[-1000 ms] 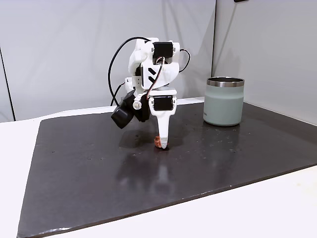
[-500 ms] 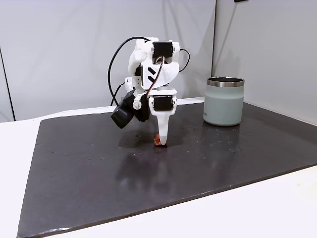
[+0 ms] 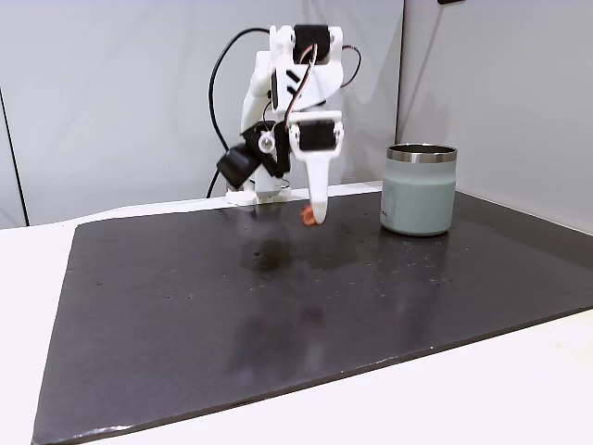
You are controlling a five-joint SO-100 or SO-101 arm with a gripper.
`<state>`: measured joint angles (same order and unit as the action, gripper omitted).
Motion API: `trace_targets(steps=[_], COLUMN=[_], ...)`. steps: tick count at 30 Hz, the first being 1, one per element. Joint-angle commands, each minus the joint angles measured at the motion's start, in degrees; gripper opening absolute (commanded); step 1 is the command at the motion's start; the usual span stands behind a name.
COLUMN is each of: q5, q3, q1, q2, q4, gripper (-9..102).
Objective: Grasp a cube and put it in the cup.
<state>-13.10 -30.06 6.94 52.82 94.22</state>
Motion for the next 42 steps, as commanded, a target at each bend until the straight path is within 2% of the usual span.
trace_targets(steps=[1,12,22,42], q5=[-0.79,-2.20,-1.76,11.07], q3=[-1.58,-10.81,-13.80,-20.83], q1=[0.35,0.09,-1.32,-32.78], q2=[11.60,33.05,37.18,37.53], q4=[-1.32,-1.41,-1.76,-4.83], gripper=[0,0,0,0])
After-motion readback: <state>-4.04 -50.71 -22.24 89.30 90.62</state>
